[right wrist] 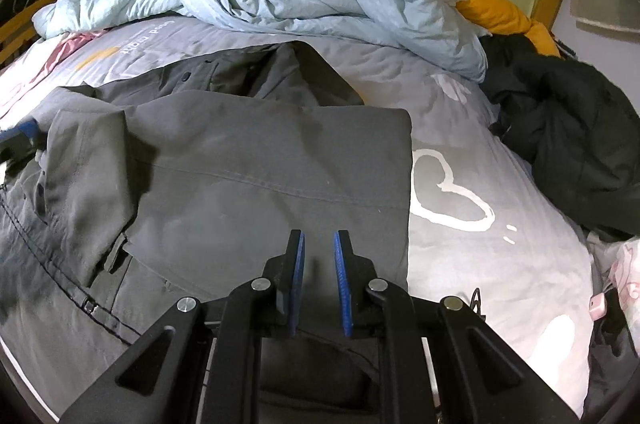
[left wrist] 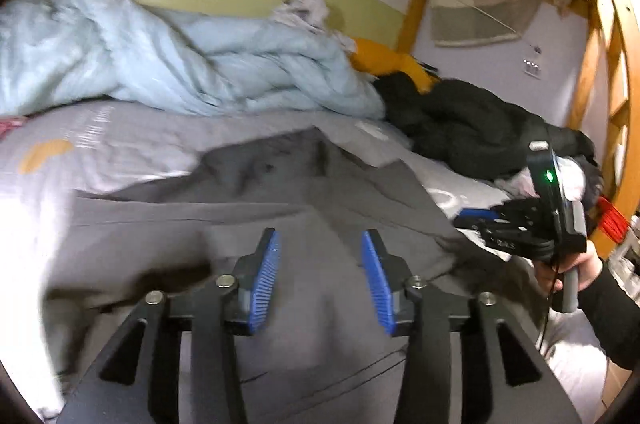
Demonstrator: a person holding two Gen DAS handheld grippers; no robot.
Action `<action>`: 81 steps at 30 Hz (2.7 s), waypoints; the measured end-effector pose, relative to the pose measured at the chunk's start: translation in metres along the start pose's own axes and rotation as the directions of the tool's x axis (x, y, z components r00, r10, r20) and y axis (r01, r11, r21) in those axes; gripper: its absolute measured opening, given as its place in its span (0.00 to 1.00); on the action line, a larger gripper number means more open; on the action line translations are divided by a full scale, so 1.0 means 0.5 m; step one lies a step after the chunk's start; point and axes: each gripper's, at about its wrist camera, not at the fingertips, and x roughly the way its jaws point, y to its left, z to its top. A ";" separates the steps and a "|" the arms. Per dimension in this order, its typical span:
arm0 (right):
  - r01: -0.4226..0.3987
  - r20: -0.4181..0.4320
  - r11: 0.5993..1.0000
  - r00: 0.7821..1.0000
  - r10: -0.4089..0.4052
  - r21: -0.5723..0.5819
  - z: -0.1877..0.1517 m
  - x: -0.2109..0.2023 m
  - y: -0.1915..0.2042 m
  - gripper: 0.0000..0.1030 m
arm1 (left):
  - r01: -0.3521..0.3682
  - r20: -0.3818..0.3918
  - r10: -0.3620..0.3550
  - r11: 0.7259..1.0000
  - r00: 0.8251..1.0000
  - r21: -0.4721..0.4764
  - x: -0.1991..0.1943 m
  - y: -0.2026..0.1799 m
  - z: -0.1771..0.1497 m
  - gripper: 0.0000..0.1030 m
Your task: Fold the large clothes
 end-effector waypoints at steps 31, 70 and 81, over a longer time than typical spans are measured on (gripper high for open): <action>-0.532 -0.143 0.833 0.822 0.551 0.155 -0.041 0.073 0.268 0.61 | -0.503 -0.320 0.416 0.819 0.851 -0.274 -0.023 0.290 -0.129 0.53; -0.015 0.132 0.976 0.991 -0.015 0.218 0.042 -0.032 -0.051 0.64 | -0.459 -0.163 0.433 0.867 0.887 -0.195 -0.049 0.239 -0.093 0.57; -0.284 -0.109 0.900 0.936 0.336 0.330 -0.017 0.140 -0.037 0.31 | -0.462 -0.178 0.437 0.875 0.882 -0.144 -0.017 0.212 -0.103 0.57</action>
